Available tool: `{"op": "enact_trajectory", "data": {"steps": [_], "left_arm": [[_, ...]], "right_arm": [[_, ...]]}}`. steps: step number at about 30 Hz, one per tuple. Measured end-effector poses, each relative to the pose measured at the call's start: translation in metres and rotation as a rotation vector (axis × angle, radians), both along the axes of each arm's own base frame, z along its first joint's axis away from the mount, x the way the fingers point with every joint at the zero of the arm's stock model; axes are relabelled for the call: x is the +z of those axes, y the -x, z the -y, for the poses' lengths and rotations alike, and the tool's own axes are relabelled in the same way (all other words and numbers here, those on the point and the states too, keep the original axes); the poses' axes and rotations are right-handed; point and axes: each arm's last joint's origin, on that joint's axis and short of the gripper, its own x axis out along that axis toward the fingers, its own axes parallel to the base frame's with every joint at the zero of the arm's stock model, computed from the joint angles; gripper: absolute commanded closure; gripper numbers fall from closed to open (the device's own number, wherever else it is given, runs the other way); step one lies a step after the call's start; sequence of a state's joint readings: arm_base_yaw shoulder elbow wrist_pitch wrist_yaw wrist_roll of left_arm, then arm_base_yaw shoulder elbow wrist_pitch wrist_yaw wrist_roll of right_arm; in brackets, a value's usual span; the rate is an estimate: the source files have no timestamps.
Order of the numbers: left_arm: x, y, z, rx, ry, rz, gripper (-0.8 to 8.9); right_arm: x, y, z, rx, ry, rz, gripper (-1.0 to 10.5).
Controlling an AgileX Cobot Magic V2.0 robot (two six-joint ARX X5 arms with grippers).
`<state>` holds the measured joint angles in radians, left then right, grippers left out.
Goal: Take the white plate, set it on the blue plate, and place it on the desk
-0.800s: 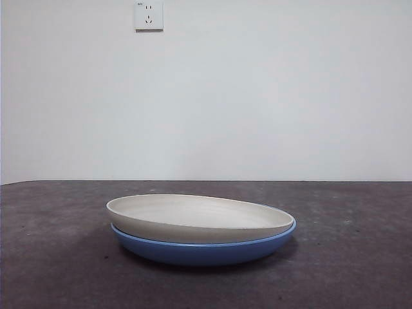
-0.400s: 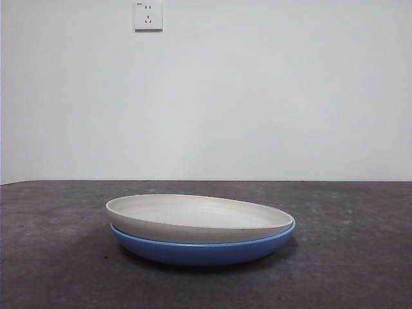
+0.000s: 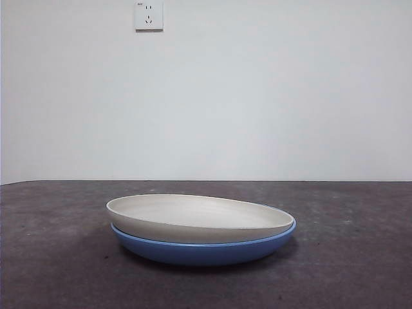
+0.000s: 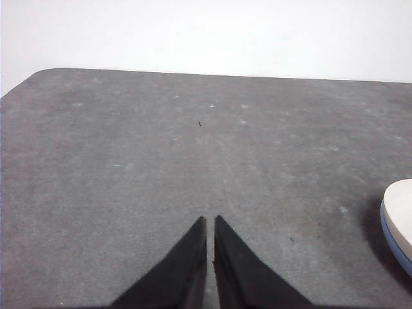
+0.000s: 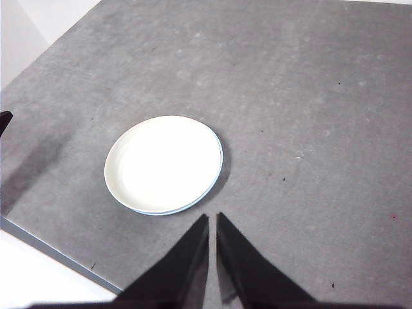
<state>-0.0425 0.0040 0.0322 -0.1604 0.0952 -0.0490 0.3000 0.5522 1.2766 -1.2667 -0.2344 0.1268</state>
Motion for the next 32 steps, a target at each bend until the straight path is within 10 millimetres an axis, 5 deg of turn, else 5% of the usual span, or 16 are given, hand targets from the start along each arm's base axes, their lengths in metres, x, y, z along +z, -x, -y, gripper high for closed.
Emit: {"op": "enact_trajectory", "data": {"steps": [10, 15, 25, 32], "left_arm": [[0.000, 0.000, 0.000, 0.000, 0.000, 0.000, 7.94], [0.000, 0.000, 0.000, 0.000, 0.000, 0.000, 7.94], [0.000, 0.000, 0.000, 0.000, 0.000, 0.000, 7.94], [0.000, 0.000, 0.000, -0.001, -0.004, 0.001, 7.94]], "right_arm": [[0.000, 0.000, 0.000, -0.015, 0.005, 0.006, 9.3], [-0.008, -0.010, 0.001, -0.101, 0.045, 0.164, 9.3], [-0.115, -0.059, 0.012, -0.310, 0.129, 0.555, 9.3], [-0.195, -0.078, 0.018, -0.389, 0.168, 0.508, 9.3]]}}
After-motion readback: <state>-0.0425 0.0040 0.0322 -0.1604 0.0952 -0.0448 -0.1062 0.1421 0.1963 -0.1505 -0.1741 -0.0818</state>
